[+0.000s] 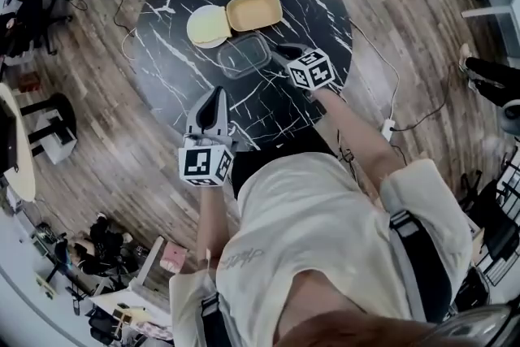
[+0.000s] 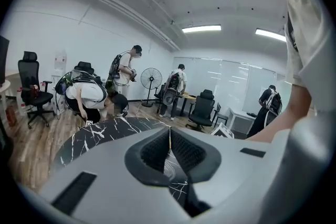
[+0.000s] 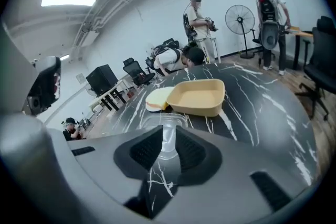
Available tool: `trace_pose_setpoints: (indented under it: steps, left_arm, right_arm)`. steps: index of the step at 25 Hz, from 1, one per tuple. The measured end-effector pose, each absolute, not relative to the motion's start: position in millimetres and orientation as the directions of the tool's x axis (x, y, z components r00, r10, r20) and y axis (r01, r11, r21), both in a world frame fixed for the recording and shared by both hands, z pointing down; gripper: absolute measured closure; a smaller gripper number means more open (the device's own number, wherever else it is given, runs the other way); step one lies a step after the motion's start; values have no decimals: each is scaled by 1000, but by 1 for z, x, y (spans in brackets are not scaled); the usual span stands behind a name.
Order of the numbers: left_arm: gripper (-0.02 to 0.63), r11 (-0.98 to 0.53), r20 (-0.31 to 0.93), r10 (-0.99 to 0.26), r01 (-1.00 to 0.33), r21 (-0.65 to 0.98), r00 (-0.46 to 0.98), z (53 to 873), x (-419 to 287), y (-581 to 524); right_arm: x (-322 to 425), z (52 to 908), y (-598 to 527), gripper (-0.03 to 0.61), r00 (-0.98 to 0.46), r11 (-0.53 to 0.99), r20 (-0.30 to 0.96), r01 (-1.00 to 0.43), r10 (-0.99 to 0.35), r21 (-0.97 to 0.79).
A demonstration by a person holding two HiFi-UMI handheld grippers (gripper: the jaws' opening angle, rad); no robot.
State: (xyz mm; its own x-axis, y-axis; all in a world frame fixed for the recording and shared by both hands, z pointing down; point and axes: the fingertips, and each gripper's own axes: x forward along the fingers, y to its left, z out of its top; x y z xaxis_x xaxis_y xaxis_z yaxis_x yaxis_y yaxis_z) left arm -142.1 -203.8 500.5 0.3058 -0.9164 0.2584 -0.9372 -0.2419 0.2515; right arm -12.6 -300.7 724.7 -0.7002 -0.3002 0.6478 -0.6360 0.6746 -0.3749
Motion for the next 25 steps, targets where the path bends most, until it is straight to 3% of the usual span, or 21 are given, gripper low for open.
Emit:
trace_pose_setpoints:
  steps: [8,25]
  left_arm:
    - [589,-214,295,-907,-933,288,299,522,-160,-199]
    - [589,-235,334,-877,-914,331,346,551,-176,-208]
  right_arm:
    - [-19,789,-311,499,-627,608,740,-693,-243,-387]
    - [-29,800,-322,528,-601,559,775,-718,-197,-415]
